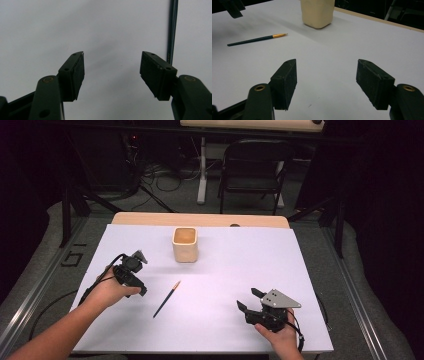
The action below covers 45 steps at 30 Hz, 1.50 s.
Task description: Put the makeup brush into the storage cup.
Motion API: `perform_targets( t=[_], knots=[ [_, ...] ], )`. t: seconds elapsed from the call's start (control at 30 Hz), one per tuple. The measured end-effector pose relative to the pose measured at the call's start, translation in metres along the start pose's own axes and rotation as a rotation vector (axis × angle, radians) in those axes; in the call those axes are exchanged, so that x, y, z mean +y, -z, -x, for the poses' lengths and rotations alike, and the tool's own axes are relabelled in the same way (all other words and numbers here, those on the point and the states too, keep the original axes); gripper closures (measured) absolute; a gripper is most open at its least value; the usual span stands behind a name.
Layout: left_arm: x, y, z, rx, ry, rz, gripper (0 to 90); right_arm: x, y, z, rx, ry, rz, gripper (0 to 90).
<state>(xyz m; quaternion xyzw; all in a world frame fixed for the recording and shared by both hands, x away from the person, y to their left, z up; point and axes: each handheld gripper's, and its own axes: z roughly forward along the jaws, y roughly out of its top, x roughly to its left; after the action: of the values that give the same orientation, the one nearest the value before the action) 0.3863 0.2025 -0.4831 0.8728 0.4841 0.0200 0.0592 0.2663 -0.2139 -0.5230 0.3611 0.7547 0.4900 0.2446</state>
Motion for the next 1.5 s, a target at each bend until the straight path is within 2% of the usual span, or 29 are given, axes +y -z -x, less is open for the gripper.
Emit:
perform_targets(
  t=[0.17,0.57,1.0,1.5],
  knots=[
    [0.003,-0.002,0.000,-0.019,-0.002,-0.036,38.1,0.000,0.000,0.000,0.001,0.001,-0.003,32.9],
    [0.008,-0.004,0.003,-0.024,-0.001,-0.085,39.0,0.000,-0.001,-0.001,0.006,0.001,-0.004,32.9],
    [0.017,-0.005,0.016,-0.062,-0.011,-0.110,40.6,0.000,-0.001,-0.001,0.011,0.003,-0.004,32.9],
    [0.032,-0.011,0.032,-0.069,-0.043,-0.113,44.5,0.000,-0.001,0.000,0.013,0.005,-0.008,32.9]
  ],
)
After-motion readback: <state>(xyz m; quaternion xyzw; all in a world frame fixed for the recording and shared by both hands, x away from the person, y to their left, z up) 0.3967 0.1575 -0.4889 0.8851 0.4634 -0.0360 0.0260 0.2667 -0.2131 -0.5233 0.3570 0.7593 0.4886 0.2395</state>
